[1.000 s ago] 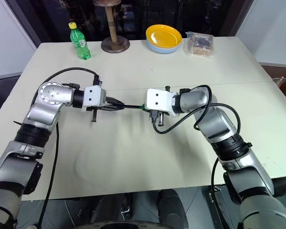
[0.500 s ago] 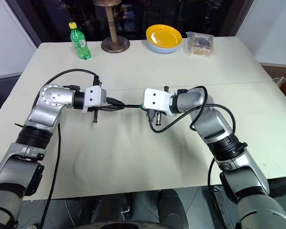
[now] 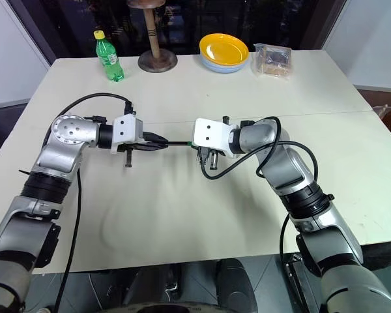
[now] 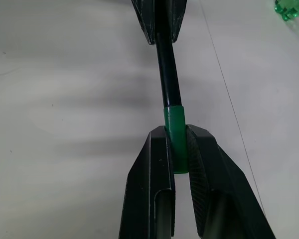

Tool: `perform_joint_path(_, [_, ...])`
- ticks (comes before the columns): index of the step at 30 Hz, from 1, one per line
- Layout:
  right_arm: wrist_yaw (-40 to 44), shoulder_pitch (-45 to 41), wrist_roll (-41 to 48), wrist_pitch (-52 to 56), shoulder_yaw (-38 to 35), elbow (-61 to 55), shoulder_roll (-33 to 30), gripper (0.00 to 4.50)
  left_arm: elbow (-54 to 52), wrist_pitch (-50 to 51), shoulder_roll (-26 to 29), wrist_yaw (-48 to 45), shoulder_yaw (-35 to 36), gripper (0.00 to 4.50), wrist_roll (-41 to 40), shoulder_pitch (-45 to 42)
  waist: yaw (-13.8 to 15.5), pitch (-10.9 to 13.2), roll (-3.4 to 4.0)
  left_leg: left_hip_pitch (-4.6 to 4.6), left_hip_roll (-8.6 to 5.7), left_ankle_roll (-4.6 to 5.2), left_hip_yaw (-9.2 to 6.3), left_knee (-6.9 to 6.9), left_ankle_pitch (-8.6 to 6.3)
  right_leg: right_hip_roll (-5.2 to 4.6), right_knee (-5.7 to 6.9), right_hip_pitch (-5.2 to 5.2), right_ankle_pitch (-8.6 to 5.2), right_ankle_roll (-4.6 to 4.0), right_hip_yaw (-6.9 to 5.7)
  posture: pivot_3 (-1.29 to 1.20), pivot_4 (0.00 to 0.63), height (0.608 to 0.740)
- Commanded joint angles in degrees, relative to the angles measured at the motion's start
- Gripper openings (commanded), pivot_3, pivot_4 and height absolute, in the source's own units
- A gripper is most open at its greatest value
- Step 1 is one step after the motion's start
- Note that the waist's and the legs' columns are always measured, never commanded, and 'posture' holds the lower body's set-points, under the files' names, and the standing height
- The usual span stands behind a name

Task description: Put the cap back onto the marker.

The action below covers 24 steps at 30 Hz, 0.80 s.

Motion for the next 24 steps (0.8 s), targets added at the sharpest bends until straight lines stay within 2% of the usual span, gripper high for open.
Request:
perform_joint_path(1, [0.94, -1.26, 2.72, -3.32, 1.74, -4.95, 2.62, 0.08, -3.62, 0.80, -2.16, 2.09, 1.46, 0.00, -3.09, -0.90, 0.00, 0.00, 0.00, 0.00, 0.00, 0.00, 0.00, 0.00, 0.00, 0.00, 0.00, 0.00, 0.00, 0.00, 0.00, 0.00, 0.150, 0.740])
perform_joint_path(8, [1.24, -0.75, 1.58, -5.64, 0.94, -2.79, 0.72, 0.08, -6.41, 3.28, -0.75, 2.79, 2.88, 0.00, -3.02, 1.64, 0.01, 0.00, 0.00, 0.00, 0.00, 0.00, 0.00, 0.00, 0.00, 0.00, 0.00, 0.00, 0.00, 0.00, 0.00, 0.00, 0.150, 0.740])
perform_joint_path(11, [1.26, -0.41, 1.42, -6.53, 0.58, -2.28, 0.09, 1.36, -8.61, 4.54, 0.27, 3.16, 3.70, 0.00, -3.21, 3.76, -0.03, 0.00, -0.01, 0.00, 0.01, 0.00, -0.01, 0.00, 0.00, -0.01, 0.00, 0.00, 0.00, 0.00, 0.01, 0.00, 0.150, 0.740])
perform_joint_path(17, [1.31, 0.41, 2.15, -6.72, -0.97, -2.28, -2.28, 4.43, -14.55, 8.74, 4.14, 6.15, 6.25, 0.00, -4.50, 10.73, -0.13, 0.00, 0.00, 0.01, 0.06, 0.00, -0.02, -0.02, 0.00, 0.00, 0.00, -0.01, 0.00, 0.00, 0.00, 0.00, 0.150, 0.740])
perform_joint_path(24, [0.39, 4.33, 5.97, -1.67, -6.44, -7.54, -6.25, 4.43, -22.65, 17.11, 6.74, 11.63, 9.91, 0.00, -6.61, 18.29, 0.19, 0.00, -0.01, 0.00, 0.03, 0.01, -0.03, -0.01, -0.01, -0.07, -0.01, 0.02, 0.00, 0.00, 0.00, 0.00, 0.150, 0.740])
